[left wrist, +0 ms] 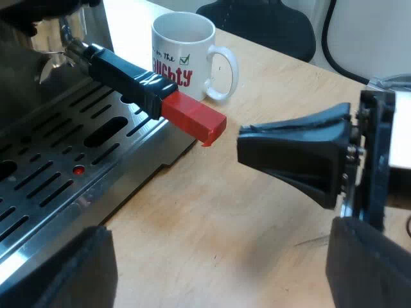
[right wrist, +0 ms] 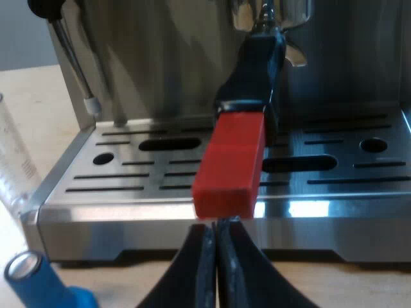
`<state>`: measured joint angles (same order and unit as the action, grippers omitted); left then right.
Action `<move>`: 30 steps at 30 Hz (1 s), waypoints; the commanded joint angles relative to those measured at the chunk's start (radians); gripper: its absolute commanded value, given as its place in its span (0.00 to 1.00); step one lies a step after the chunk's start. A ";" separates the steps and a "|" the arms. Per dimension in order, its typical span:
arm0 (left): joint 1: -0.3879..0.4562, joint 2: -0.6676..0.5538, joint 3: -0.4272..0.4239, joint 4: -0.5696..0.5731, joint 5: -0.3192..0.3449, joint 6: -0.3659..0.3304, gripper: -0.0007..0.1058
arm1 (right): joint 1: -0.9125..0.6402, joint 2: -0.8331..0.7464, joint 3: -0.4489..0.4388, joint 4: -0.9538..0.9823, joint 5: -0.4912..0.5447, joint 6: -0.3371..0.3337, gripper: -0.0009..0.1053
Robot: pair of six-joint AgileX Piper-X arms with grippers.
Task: Grind coffee beans and then tamp
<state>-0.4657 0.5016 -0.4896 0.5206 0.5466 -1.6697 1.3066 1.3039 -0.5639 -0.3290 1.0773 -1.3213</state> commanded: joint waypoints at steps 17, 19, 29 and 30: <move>-0.003 0.001 -0.001 -0.010 0.010 0.000 0.65 | -0.105 -0.001 -0.007 -0.045 -0.014 -0.012 0.01; -0.003 0.001 -0.001 -0.010 0.010 0.000 0.65 | -0.105 -0.001 -0.007 -0.072 0.005 -0.047 0.01; -0.003 0.001 -0.001 -0.010 0.010 0.000 0.65 | -0.105 -0.001 -0.007 -0.213 0.026 -0.271 0.01; -0.003 0.001 -0.001 -0.010 0.010 0.000 0.65 | -0.105 -0.001 -0.007 -0.213 0.026 -0.273 0.01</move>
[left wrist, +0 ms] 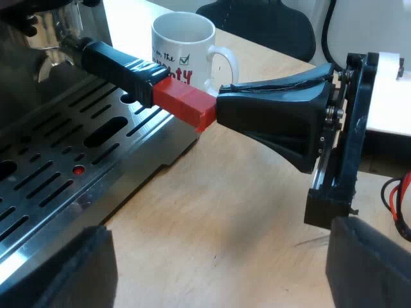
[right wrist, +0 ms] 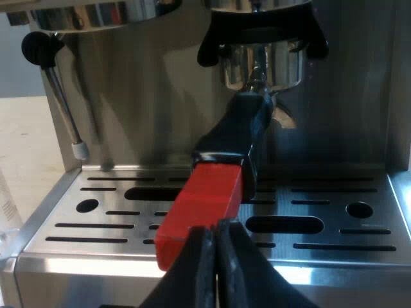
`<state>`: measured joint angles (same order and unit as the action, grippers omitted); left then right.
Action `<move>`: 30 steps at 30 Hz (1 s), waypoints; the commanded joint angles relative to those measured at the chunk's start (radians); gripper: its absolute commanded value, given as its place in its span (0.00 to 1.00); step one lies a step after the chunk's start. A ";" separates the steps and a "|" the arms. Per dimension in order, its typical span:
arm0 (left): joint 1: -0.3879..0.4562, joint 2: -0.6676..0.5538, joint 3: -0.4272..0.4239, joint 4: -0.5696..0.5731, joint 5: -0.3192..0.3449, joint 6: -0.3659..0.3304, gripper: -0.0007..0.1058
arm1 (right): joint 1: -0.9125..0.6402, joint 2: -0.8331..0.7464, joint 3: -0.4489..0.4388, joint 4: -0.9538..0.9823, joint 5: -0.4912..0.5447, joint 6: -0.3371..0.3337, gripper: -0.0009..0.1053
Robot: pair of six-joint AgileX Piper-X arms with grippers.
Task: Grind coffee beans and then tamp
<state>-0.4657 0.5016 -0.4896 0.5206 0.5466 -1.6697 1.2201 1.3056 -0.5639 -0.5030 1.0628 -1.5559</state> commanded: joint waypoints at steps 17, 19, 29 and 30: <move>-0.003 0.001 -0.001 -0.010 0.010 0.000 0.65 | -0.010 -0.003 -0.007 -0.037 0.042 -0.043 0.01; -0.003 0.001 -0.001 -0.010 0.010 0.000 0.65 | 0.013 -0.003 -0.003 -0.032 0.045 -0.043 0.01; -0.003 0.001 -0.001 -0.010 0.010 0.000 0.65 | 0.100 -0.003 -0.003 0.108 0.115 -0.041 0.01; -0.003 0.001 -0.001 -0.010 0.010 0.000 0.65 | 0.109 -0.003 -0.003 0.116 0.115 -0.041 0.01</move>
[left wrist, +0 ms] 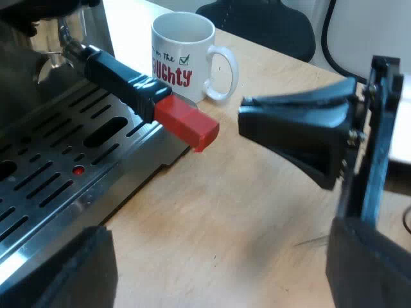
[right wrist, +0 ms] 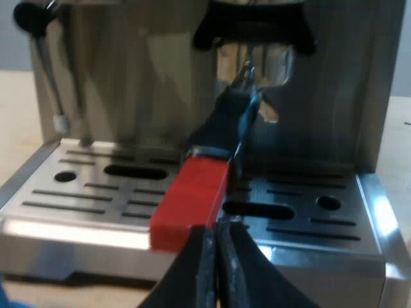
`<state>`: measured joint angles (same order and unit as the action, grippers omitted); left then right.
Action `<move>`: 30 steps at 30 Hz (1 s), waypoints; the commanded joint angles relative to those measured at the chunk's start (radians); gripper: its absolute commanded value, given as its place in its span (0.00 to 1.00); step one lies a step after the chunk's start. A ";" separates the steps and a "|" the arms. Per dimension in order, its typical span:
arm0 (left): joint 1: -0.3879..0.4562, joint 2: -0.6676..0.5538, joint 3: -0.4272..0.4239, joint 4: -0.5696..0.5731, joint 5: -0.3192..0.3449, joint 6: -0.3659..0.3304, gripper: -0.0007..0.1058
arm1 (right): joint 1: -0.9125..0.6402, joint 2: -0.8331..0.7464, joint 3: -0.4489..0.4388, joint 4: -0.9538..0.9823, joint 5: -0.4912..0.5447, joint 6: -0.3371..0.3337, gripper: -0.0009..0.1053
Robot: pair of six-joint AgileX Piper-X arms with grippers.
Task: Grind coffee beans and then tamp
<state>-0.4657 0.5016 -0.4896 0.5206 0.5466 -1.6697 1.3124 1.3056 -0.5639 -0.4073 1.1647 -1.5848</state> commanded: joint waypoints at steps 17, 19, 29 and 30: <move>-0.003 -0.031 -0.001 -0.006 0.010 0.000 0.65 | 0.090 -0.219 -0.018 0.180 -0.001 -0.036 0.42; -0.003 -0.050 -0.001 -0.002 0.010 0.000 0.65 | 0.090 -0.255 -0.030 0.232 -0.001 -0.036 0.51; -0.003 -0.165 0.006 0.064 0.004 0.021 0.65 | 0.087 -0.313 -0.189 0.548 -0.097 0.048 0.51; -0.003 -0.165 0.011 0.062 0.004 0.021 0.65 | 0.087 -0.313 -0.209 0.586 -0.100 0.062 0.51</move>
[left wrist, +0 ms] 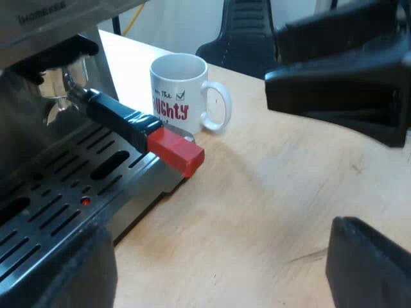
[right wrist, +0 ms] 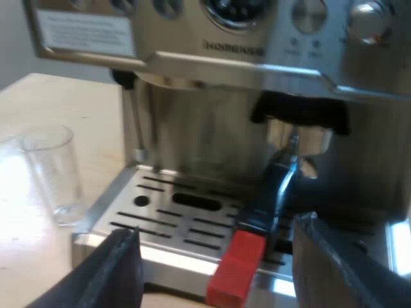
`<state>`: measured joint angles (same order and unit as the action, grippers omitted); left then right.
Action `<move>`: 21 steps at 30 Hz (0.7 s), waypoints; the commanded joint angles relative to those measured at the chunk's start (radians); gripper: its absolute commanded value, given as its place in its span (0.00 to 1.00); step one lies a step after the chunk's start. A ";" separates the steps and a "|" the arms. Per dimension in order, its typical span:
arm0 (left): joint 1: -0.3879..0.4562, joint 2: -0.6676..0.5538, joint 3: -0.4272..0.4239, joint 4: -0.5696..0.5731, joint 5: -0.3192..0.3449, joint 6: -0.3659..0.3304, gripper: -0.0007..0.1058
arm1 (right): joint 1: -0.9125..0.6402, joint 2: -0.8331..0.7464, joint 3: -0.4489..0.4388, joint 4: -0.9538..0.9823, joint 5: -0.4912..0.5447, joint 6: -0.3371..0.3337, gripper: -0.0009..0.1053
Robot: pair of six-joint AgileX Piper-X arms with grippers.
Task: Grind coffee beans and then tamp
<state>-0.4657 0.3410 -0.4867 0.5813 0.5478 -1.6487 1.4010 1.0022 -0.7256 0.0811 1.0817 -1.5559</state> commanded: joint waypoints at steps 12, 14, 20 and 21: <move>-0.003 -0.004 0.093 -0.027 0.003 0.000 0.74 | -0.216 -0.004 -0.266 0.550 -0.367 0.253 0.51; -0.003 -0.004 0.101 -0.034 0.003 0.000 0.74 | -0.251 0.003 -0.285 0.552 -0.414 0.253 0.51; -0.003 -0.004 0.137 -0.110 0.003 0.000 0.74 | -0.329 0.087 -0.370 0.635 -0.520 0.258 0.51; -0.003 -0.004 0.141 -0.119 0.003 0.000 0.73 | -0.338 0.108 -0.388 0.667 -0.527 0.267 0.51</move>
<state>-0.4657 0.3403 -0.3470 0.4922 0.5478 -1.6472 1.0755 1.0979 -1.0943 0.7073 0.5718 -1.2913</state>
